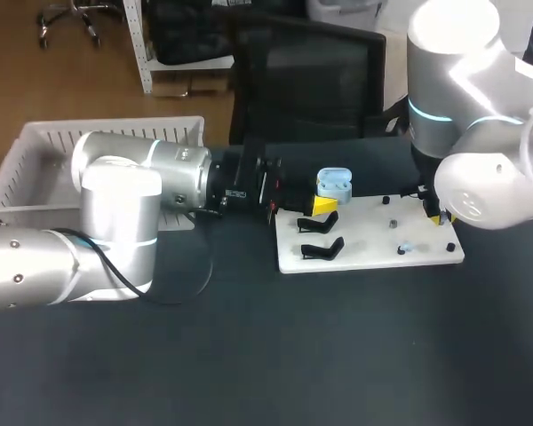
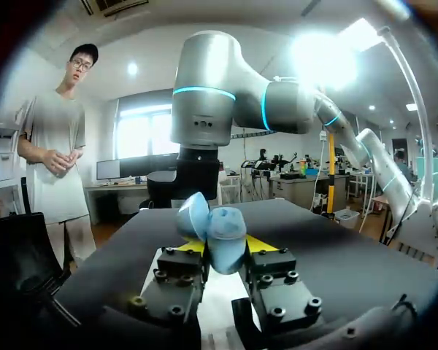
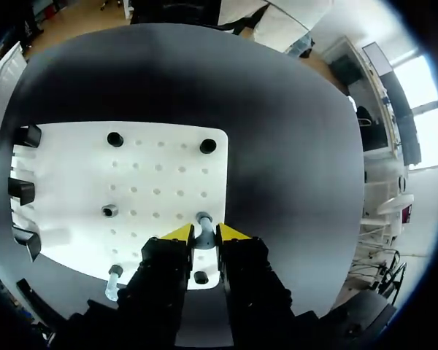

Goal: Pick up each earbud case from the left stands, insert the matching earbuds, close the lid, and place the case in the box.

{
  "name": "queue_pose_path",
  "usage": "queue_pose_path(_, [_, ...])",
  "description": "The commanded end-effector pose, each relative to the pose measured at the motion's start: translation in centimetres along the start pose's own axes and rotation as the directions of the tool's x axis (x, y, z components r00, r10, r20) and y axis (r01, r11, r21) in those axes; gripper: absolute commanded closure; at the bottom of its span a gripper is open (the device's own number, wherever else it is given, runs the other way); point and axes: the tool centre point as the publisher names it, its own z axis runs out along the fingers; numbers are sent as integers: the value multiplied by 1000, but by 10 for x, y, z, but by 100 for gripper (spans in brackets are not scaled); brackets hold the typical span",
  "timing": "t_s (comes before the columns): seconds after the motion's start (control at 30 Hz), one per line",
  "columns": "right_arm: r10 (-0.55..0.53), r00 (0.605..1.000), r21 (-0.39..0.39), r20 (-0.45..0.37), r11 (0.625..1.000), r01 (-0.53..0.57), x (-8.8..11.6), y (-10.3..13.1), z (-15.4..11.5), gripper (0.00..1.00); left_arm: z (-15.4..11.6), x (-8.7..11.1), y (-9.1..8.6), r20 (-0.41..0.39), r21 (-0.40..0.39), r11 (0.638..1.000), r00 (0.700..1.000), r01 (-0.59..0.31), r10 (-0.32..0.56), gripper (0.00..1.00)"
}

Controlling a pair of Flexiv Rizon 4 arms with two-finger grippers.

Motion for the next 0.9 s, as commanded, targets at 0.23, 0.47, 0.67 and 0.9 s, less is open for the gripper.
queue_pose_path(0.23, [-1, 1000, 22, 11, 1000, 1, 5, 0, -27, 100, 0, 1, 0, 3, -2, 1000, 1000, -3, 3, 100])
queue_pose_path(0.47, [8, 999, 45, 45, 999, -10, 13, -5, -63, 100, 0, 1, 0, 3, -2, 1000, 1000, -3, 3, 100])
queue_pose_path(0.67, [6, 998, 52, 56, 999, -9, 19, -3, -89, 100, 0, 1, 0, 3, -2, 1000, 1000, -3, 3, 100])
queue_pose_path(0.9, [-17, 999, 42, 46, 999, 15, 26, 10, -108, 100, 0, 1, 0, 3, -2, 1000, 1000, -3, 3, 100])
